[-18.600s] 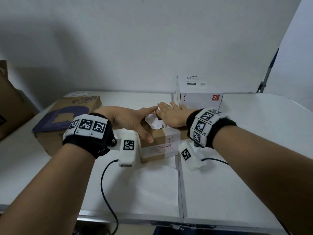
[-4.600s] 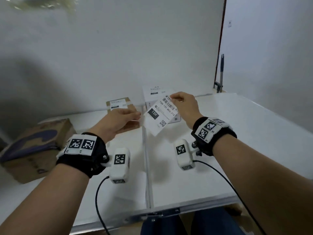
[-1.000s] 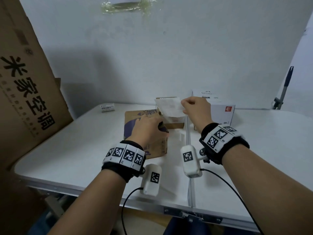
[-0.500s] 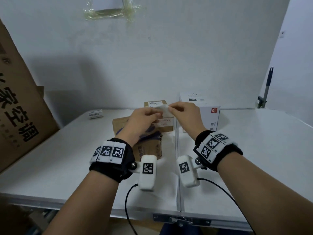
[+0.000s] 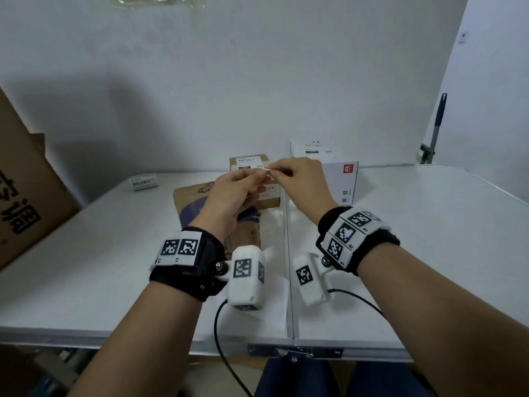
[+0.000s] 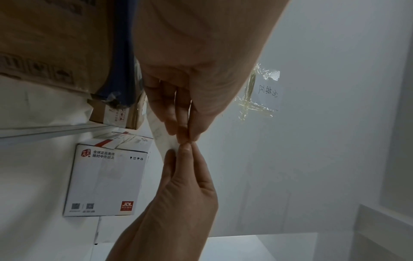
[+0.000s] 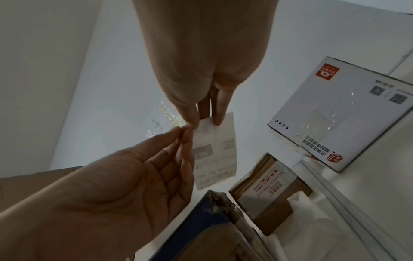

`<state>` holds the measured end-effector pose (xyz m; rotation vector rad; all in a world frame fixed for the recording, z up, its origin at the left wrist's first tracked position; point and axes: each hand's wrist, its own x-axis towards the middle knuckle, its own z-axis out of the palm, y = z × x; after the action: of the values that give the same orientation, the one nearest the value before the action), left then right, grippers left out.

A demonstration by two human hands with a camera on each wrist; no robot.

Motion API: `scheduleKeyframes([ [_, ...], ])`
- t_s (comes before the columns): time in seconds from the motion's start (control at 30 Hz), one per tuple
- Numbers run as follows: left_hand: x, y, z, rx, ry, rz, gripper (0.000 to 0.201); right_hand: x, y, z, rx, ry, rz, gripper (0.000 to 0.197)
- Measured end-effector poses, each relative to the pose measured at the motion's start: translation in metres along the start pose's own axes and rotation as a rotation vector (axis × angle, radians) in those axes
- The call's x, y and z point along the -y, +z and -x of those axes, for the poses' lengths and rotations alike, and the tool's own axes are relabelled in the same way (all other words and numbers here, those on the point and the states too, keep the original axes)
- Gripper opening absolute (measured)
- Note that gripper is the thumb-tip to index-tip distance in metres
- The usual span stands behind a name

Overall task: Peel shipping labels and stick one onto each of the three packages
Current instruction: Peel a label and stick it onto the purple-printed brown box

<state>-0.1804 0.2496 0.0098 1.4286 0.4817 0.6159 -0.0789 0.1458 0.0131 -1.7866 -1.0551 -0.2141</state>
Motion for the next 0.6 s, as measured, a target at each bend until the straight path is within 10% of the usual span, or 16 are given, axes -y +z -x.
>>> scheduleKeyframes([
  [0.6,-0.007,0.004,0.001,-0.044,0.067,-0.103,0.021,0.001,-0.009,-0.001,0.061,0.070,-0.135,0.016],
])
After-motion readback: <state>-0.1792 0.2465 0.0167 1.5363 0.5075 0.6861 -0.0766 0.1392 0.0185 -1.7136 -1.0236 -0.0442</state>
